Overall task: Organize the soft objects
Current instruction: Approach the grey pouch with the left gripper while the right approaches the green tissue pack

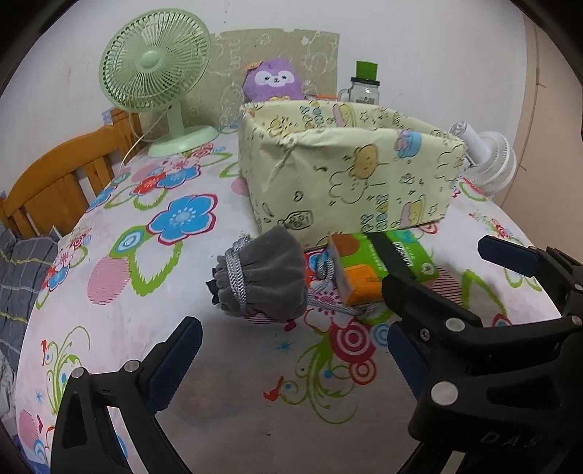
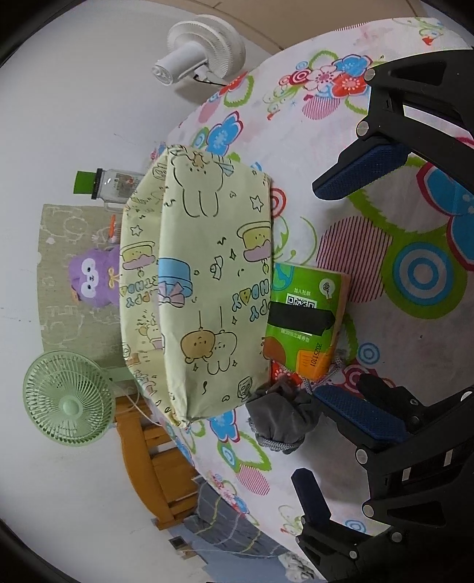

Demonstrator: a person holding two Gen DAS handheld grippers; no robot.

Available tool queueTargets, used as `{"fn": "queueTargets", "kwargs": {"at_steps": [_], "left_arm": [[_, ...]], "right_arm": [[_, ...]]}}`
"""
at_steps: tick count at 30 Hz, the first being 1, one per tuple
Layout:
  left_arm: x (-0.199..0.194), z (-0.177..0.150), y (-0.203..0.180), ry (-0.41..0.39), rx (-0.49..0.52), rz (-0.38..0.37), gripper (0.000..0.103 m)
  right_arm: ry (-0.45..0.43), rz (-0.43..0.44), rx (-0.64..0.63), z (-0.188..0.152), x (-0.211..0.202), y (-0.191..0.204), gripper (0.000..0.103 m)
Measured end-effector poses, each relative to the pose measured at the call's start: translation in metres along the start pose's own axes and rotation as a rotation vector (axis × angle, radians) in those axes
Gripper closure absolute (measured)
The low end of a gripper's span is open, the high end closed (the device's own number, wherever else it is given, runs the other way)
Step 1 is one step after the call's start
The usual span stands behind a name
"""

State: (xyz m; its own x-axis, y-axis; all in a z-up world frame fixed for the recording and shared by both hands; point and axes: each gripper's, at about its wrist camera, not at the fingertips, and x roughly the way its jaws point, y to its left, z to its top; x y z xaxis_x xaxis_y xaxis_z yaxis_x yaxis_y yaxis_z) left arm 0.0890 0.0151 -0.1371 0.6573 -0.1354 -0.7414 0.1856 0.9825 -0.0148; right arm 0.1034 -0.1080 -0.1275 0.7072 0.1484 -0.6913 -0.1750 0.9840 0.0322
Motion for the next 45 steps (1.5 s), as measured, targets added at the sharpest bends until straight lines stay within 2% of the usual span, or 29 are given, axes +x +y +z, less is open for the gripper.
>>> {"fn": "queueTargets", "kwargs": {"at_steps": [9, 25, 31, 38, 45], "left_arm": [[0.017, 0.003, 0.010, 0.076, -0.023, 0.026, 0.003], [0.026, 0.005, 0.018, 0.097, -0.033, 0.027, 0.002], [0.026, 0.006, 0.018, 0.098, -0.031, 0.028, 0.002], [0.026, 0.006, 0.017, 0.097, -0.033, 0.038, 0.002], [0.021, 0.005, 0.008, 0.088, -0.016, 0.072, 0.002]], "right_arm": [[0.042, 0.020, 0.030, 0.003, 0.019, 0.005, 0.000], [0.087, 0.005, 0.016, 0.010, 0.041, 0.019, 0.001], [0.101, 0.015, 0.019, 0.011, 0.045, 0.018, 0.009], [0.104, 0.033, 0.046, 0.007, 0.044, 0.012, 0.024], [0.097, 0.042, 0.061, 0.002, 0.035, 0.004, 0.025]]}}
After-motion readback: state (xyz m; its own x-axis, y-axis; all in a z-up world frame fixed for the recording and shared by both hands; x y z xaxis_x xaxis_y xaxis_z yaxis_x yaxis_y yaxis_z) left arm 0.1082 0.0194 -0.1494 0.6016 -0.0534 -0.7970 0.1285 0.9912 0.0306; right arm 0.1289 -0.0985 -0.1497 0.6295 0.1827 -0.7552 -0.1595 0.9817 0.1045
